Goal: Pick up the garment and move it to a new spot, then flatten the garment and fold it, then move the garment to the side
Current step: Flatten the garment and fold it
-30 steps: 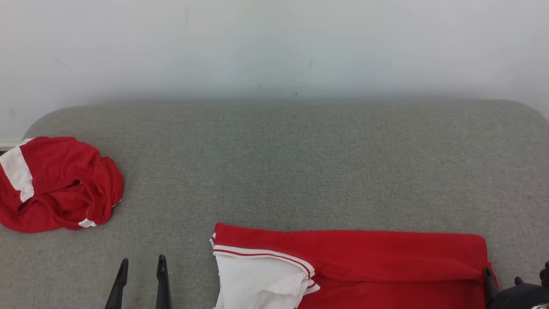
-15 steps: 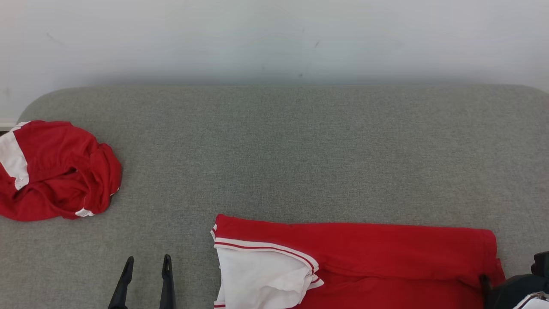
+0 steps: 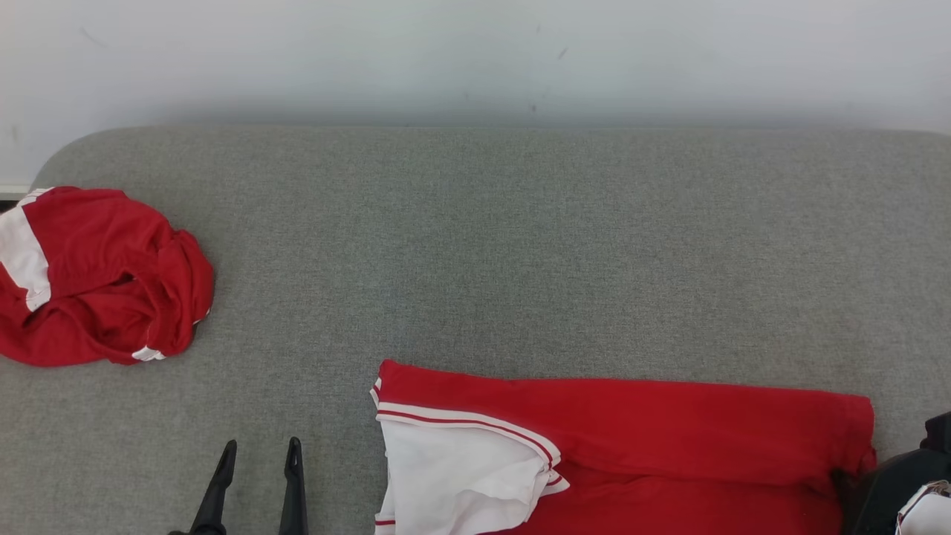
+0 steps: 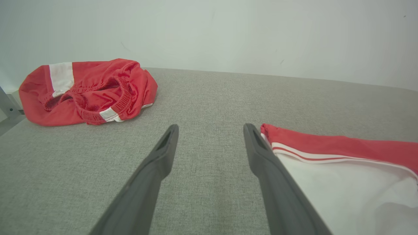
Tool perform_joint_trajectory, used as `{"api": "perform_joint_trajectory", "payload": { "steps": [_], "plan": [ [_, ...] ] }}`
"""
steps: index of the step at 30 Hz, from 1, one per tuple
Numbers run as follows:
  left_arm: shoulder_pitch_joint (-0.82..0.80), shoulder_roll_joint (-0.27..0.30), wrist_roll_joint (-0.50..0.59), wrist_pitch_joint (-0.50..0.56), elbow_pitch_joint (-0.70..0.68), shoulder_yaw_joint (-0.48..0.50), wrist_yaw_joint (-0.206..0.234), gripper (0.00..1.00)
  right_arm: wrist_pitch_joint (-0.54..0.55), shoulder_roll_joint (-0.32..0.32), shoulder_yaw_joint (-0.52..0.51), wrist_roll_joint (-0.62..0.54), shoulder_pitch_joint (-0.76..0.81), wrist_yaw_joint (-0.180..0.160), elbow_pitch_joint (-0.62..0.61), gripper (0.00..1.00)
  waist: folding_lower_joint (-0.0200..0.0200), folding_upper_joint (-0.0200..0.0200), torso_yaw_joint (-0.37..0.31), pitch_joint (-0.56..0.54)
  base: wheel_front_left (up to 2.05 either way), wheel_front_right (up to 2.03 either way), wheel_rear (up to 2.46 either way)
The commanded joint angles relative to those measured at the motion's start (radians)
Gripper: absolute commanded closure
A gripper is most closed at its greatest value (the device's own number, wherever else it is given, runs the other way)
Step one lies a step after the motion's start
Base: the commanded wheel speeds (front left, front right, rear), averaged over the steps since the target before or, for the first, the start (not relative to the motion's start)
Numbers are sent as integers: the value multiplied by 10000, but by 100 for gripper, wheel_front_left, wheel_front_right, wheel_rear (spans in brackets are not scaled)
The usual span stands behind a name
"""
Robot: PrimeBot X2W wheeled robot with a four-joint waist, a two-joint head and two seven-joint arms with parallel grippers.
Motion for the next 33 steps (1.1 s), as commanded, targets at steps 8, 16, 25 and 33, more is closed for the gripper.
{"api": "perform_joint_trajectory", "payload": {
  "steps": [8,16,25,33],
  "plan": [
    [-78,-22,-4,-30,-34,135,65,0,-912,80,-648,-390,-493,15,-244,100,0,0,-229,-12,0,0,0],
    [-31,-23,-116,-30,-33,43,110,0,-1461,147,-2455,-1228,-964,15,-770,100,0,0,-672,-128,0,0,0],
    [-38,-22,-164,-31,14,-24,107,0,-1723,130,-4003,-1962,-1128,15,-1360,100,0,0,-928,-190,0,0,0],
    [-6,-22,-296,-31,116,-118,192,0,-1229,682,-2738,-1368,-380,15,-2520,100,0,0,-963,-401,0,0,0]
  ]
}}
